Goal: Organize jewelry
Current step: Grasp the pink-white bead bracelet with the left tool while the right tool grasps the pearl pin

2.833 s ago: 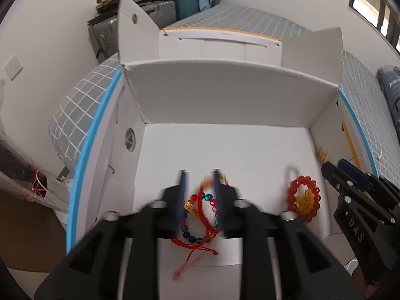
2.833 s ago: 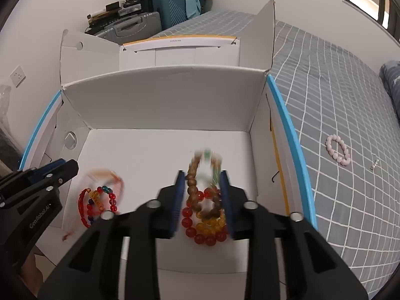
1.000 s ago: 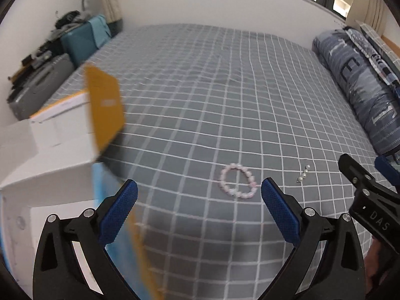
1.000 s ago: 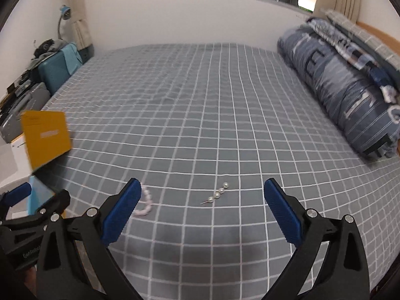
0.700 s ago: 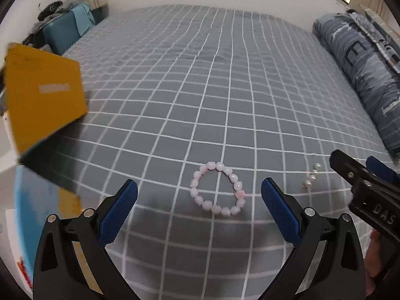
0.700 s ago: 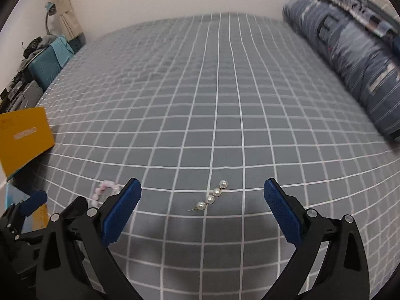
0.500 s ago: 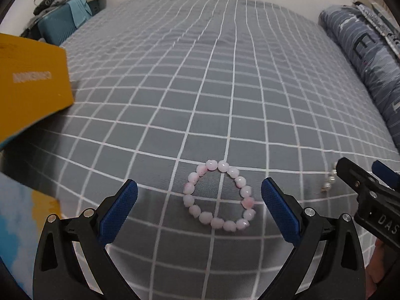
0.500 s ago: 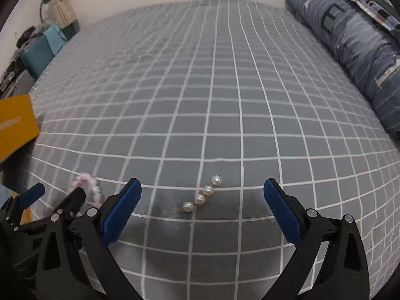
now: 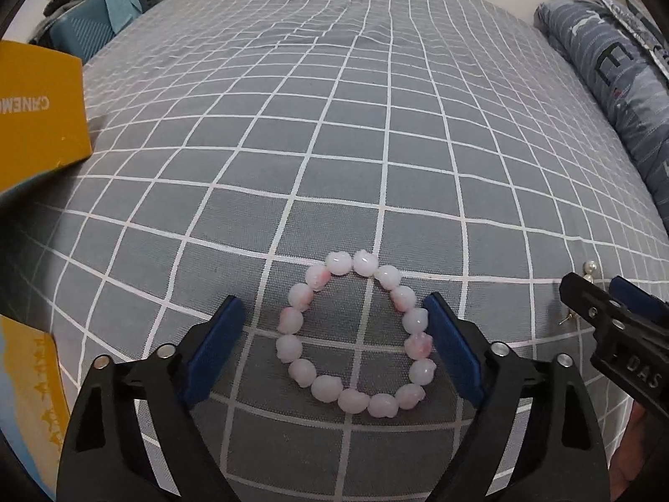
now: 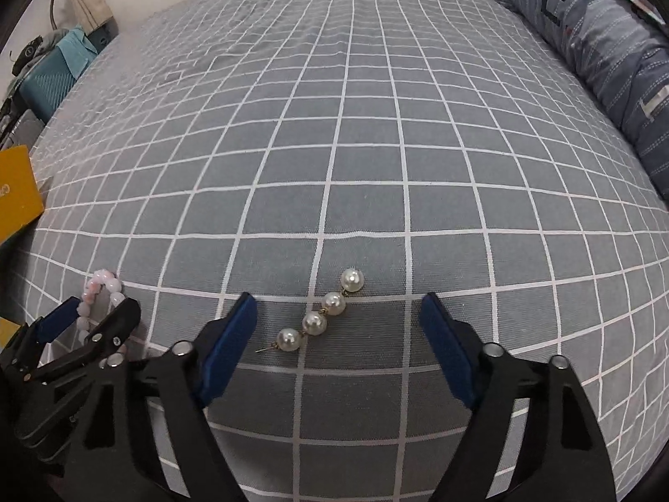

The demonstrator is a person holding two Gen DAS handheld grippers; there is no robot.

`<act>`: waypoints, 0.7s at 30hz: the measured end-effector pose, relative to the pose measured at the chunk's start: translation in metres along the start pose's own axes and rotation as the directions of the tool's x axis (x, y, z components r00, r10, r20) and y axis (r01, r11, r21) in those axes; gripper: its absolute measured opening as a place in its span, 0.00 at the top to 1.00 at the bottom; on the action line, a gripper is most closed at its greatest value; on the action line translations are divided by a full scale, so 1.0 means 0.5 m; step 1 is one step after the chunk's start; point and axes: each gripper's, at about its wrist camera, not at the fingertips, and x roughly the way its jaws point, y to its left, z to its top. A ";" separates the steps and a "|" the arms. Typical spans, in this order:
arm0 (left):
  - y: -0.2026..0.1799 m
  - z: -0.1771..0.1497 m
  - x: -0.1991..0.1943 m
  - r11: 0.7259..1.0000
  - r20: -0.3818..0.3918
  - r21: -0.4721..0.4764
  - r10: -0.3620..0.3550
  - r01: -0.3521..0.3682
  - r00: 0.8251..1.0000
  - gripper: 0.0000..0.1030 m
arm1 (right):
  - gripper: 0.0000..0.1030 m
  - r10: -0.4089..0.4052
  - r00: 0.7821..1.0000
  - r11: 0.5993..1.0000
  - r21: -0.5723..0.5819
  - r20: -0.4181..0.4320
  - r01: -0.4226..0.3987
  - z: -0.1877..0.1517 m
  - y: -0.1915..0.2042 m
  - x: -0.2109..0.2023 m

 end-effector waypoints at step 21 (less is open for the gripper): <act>-0.009 -0.001 -0.023 1.000 -0.029 0.028 -0.009 0.010 1.000 0.81 | 0.89 -0.033 0.999 0.999 0.001 -0.015 0.033 0.014 0.007 0.014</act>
